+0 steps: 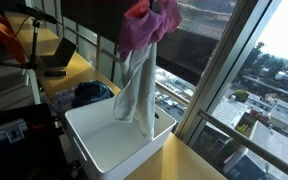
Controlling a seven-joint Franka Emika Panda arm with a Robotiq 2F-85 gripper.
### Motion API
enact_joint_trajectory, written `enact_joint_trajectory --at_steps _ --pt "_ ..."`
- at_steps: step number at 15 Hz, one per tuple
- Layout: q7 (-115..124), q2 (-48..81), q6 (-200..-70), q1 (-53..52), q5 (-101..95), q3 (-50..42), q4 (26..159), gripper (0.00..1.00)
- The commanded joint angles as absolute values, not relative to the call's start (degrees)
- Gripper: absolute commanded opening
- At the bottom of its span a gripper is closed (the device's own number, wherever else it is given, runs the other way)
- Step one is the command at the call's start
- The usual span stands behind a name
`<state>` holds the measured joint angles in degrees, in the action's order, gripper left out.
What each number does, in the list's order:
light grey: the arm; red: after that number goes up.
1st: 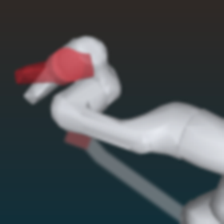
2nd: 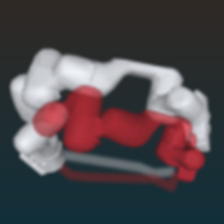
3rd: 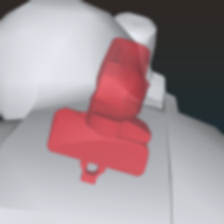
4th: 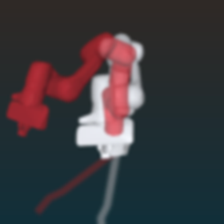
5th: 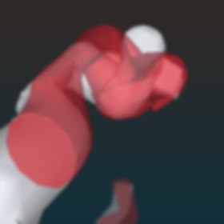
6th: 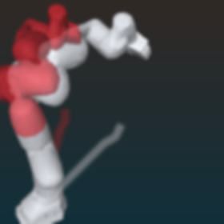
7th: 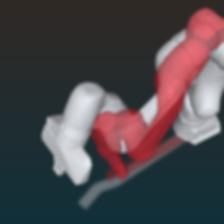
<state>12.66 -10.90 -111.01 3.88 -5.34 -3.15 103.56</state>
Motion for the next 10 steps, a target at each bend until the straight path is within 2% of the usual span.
enact_joint_trajectory --at_steps 1,4,5,6,10 --pt "12.52 -11.05 -112.56 4.18 -4.53 -3.14 108.1 0.03" --pt "12.07 -10.03 -114.01 5.16 -4.71 -4.2 112.01 0.03" --pt "11.9 -9.6 -114.35 5.38 -4.68 -4.41 113.09 0.35" --pt "12.17 -9.18 -114.99 5.51 -4.71 -4.48 114.21 0.36" --pt "13.04 -7.88 -116.8 4.89 -4.98 -3.54 116.93 0.64"
